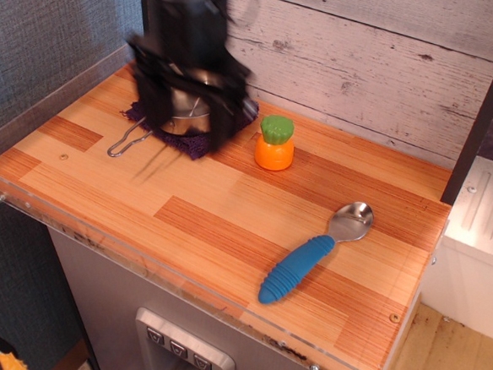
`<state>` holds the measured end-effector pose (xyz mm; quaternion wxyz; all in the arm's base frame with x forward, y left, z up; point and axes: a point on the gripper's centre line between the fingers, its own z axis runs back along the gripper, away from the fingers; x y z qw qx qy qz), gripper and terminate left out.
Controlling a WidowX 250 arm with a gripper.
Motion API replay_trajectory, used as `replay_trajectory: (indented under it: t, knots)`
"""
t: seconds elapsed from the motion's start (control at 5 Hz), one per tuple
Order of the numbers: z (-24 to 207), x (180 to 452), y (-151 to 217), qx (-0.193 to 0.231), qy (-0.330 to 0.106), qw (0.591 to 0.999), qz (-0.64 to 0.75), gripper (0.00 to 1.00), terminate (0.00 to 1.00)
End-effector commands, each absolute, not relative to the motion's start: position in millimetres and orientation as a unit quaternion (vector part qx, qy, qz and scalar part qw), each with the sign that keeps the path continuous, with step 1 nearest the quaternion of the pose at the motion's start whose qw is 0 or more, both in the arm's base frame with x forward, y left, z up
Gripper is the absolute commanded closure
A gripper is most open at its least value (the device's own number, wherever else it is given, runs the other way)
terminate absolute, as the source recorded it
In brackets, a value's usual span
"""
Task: Move and place the spoon to the right side of the silver vessel.
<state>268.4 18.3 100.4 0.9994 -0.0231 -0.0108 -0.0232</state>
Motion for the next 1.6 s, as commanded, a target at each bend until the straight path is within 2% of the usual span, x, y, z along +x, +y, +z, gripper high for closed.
replay_trajectory:
  t: [0.0, 0.4, 0.8, 1.4]
  knots:
    - [84.7, 261.6, -25.9, -0.043, -0.042, 0.997, -0.051, 0.0, 0.0]
    - [48.6, 269.2, -42.4, -0.027, -0.036, 0.996, -0.08, 0.0, 0.0]
    - [40.0, 263.1, -60.9, -0.014, -0.037, 0.992, -0.119, 0.0, 0.0]
    - [5.3, 261.5, -63.0, 0.005, -0.007, 0.991, -0.13, 0.0, 0.0]
